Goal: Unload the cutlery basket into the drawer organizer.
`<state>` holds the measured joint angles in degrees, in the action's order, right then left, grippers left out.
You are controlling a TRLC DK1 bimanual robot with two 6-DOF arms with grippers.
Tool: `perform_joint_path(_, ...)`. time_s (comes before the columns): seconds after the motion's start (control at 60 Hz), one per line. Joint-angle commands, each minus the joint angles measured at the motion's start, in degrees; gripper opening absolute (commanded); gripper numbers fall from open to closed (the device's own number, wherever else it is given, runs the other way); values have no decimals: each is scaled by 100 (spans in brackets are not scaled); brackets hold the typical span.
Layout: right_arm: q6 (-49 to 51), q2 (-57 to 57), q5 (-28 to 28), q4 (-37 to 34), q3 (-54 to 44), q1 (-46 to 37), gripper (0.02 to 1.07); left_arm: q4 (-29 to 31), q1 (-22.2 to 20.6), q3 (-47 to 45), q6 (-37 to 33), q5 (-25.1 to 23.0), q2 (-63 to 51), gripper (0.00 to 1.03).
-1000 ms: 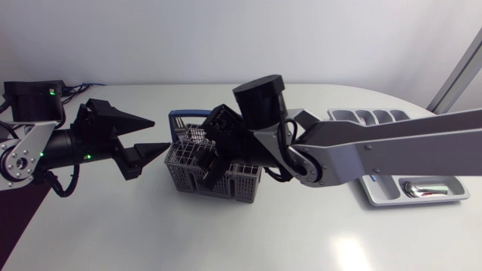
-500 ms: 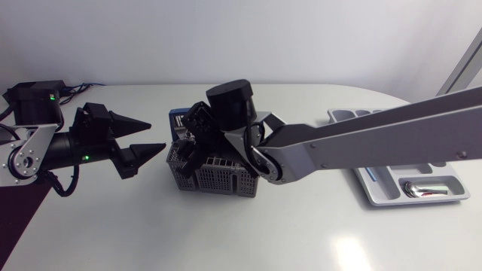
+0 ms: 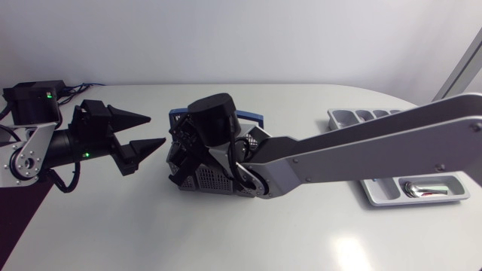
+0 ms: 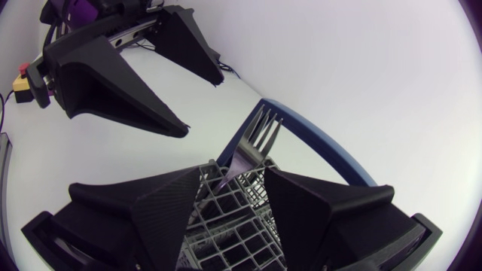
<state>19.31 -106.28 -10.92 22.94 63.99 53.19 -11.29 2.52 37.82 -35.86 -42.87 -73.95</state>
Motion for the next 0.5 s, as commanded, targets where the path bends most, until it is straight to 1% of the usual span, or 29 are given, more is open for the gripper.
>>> perform_joint_path(0.0,-94,-191,-209,97,176,-2,65,-75,161,-170,-97,-63,-119,89)
perform_joint_path(0.133,-235,-394,-517,167,351,-2,65,-75,336,-205,-123,-72,-111,89)
perform_joint_path(0.267,-490,-613,-701,211,545,16,65,-93,442,-284,-220,-72,-93,89)
perform_joint_path(0.483,-788,-771,-578,132,650,-2,65,-119,653,-363,-238,-195,-67,89)
